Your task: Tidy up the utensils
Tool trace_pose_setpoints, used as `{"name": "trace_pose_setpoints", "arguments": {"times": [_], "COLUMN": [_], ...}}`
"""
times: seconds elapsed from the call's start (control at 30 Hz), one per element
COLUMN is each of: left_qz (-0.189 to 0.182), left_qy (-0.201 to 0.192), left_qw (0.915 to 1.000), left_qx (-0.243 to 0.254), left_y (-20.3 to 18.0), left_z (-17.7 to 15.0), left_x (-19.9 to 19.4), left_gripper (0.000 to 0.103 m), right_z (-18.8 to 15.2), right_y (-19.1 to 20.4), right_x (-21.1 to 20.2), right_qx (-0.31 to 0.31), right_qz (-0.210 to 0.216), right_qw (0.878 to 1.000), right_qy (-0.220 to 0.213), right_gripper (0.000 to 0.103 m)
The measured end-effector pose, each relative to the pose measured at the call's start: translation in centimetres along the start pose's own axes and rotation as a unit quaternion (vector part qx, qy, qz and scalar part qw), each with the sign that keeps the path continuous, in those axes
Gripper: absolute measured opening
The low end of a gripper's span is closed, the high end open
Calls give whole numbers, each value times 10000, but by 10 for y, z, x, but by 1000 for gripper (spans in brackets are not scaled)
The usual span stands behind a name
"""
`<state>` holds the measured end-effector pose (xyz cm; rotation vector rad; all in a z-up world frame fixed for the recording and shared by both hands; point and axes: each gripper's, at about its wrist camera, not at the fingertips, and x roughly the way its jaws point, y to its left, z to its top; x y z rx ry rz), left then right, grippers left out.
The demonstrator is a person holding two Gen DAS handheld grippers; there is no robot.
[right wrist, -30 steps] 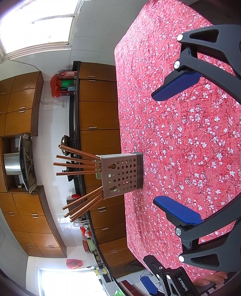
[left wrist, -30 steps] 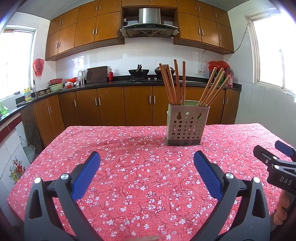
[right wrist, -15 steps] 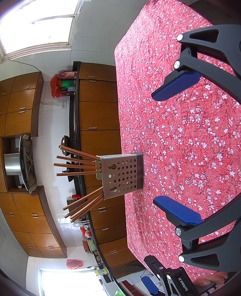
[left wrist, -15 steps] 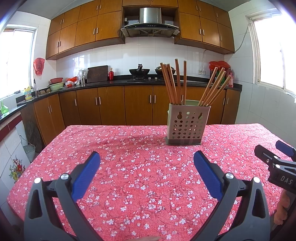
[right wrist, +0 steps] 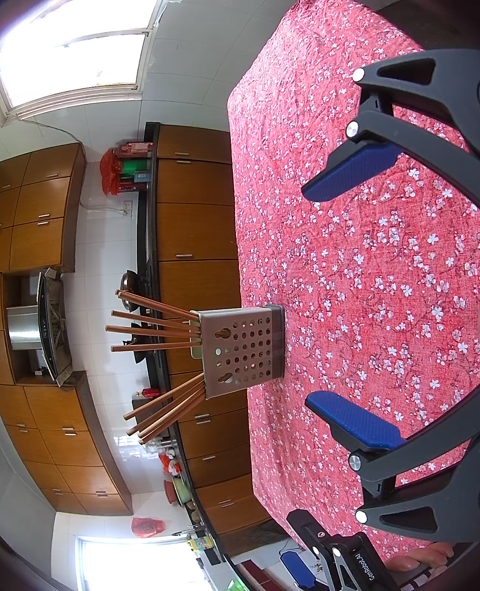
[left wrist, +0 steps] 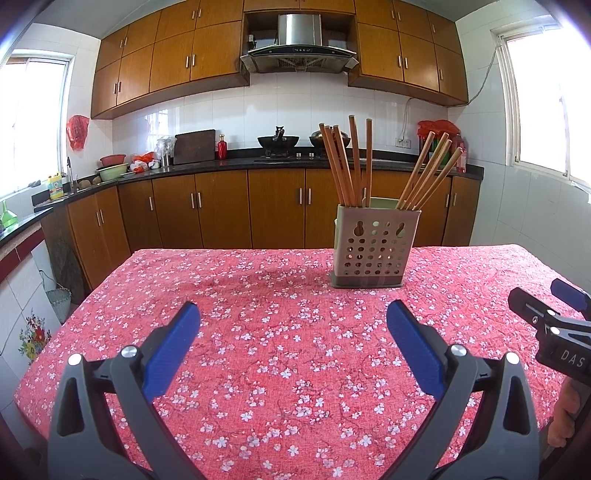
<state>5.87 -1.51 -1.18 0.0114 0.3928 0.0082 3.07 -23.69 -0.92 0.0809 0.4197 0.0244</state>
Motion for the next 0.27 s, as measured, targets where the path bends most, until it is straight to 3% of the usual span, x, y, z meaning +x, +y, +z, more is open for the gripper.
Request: {"name": "trace_pose_setpoints", "arguments": {"times": [0.27], "left_qz": [-5], "left_qy": [49], "left_qw": [10000], "left_qx": [-22], "left_y": [-3], "left_z": [1], "left_x": [3], "left_gripper": [99], "right_z": [0], "right_y": [0], "right_x": [0], "right_qx": [11], "right_qz": [-14], "right_qw": [10000], "right_qy": [2], "right_gripper": [101]}}
